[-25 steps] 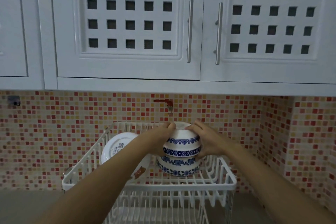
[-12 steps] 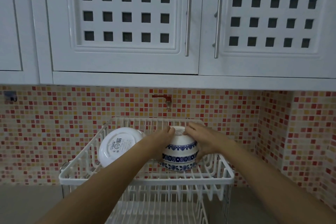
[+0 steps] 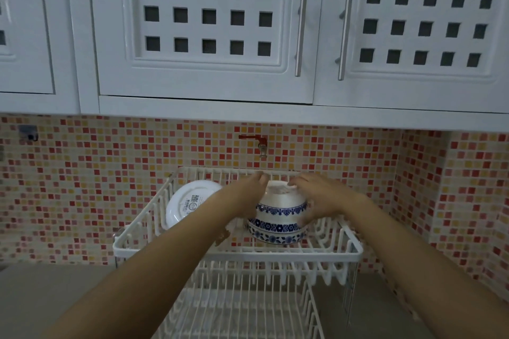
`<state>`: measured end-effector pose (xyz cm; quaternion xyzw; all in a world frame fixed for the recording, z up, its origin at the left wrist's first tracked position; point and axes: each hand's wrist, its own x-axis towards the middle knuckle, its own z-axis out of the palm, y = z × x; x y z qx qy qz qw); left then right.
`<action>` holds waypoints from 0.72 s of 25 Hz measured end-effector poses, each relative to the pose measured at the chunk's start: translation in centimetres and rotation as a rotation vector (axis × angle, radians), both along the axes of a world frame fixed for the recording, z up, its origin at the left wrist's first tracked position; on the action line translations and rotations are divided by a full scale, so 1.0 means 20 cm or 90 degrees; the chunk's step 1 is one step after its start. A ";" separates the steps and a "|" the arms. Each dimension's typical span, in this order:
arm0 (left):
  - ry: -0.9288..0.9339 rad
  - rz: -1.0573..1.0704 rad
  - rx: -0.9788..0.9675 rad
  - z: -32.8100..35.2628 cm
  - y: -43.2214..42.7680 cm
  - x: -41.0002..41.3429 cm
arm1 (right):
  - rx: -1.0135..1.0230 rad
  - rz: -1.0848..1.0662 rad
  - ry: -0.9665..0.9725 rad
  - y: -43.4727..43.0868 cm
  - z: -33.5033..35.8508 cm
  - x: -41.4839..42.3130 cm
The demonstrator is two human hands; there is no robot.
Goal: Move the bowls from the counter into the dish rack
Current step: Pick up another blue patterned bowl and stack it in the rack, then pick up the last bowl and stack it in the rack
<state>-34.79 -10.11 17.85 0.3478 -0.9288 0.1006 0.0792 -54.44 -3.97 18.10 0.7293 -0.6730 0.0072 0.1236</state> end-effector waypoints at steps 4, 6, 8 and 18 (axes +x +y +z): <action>0.160 0.002 -0.047 0.16 0.00 0.25 | -0.143 -0.054 -0.128 0.04 0.06 0.28; 0.221 0.015 -0.070 0.21 -0.02 0.44 | -0.217 -0.016 -0.229 0.02 0.06 0.55; 0.262 0.052 -0.088 0.23 -0.06 0.66 | -0.260 0.038 -0.295 -0.03 0.05 0.83; 0.199 0.273 -0.042 0.05 -0.42 1.75 | -0.231 0.083 -0.375 -0.53 -0.11 1.95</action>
